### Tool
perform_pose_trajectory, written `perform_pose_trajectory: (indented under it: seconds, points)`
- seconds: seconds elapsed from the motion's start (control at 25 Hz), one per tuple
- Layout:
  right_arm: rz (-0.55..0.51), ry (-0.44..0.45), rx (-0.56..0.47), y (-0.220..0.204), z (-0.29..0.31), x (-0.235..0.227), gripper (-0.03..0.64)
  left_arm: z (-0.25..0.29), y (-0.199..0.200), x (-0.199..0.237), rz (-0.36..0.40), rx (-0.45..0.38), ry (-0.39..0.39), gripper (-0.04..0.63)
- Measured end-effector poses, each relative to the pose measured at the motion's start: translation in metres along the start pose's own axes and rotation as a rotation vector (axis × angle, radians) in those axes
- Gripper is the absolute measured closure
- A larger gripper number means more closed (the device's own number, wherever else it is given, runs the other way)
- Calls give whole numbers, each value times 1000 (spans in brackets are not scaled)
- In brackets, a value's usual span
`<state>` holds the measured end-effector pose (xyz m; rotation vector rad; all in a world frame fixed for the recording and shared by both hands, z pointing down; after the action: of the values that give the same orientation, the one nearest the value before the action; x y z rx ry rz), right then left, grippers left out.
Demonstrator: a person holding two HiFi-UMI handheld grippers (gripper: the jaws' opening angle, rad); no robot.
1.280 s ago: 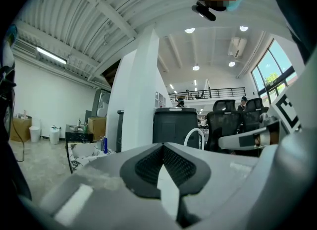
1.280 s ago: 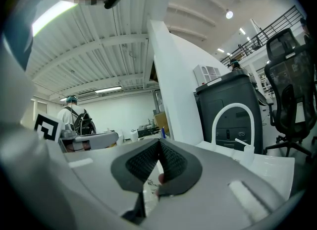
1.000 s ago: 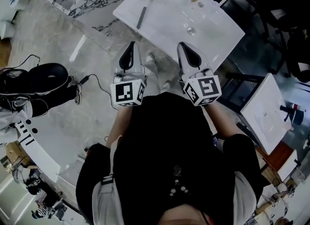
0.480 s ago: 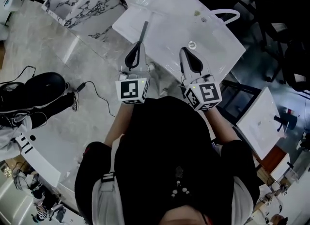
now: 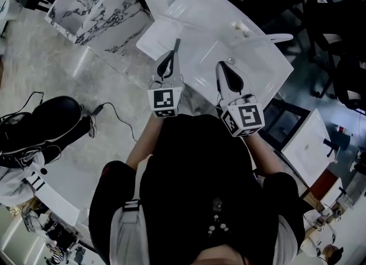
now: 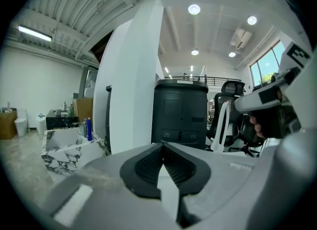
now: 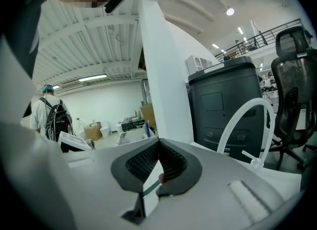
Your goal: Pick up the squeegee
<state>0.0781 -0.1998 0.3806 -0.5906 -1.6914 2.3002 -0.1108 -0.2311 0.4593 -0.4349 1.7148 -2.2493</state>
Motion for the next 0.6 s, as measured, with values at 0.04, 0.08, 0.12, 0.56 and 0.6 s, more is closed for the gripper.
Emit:
perform_pose_trajectory:
  seconds: [0.04, 0.08, 0.12, 0.56, 0.6]
  points:
    - [0, -6, 1, 1, 4, 0, 614, 5, -5, 5, -15, 17, -2, 594]
    - [1, -12, 2, 2, 8, 1, 614, 10, -11, 10, -26, 35, -1, 594]
    - [4, -18, 4, 3, 12, 1, 614, 15, -16, 14, -34, 53, 1, 594]
    - [17, -70, 26, 1, 46, 1, 614, 72, -81, 40, -23, 262, -52, 542]
    - [17, -75, 30, 0, 48, 0, 614, 77, -87, 42, -25, 282, -55, 538]
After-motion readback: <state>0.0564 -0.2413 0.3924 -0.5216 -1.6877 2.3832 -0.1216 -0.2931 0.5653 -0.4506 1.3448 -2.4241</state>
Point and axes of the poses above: the fingertips, and each gripper's own axes: z forward along the fingers, x to its left, y out of its top, the point moved 7 cm from there along -z, backward along the fingers, and after that the axes turned 4 degrees about -y, right-handed, at the moved point
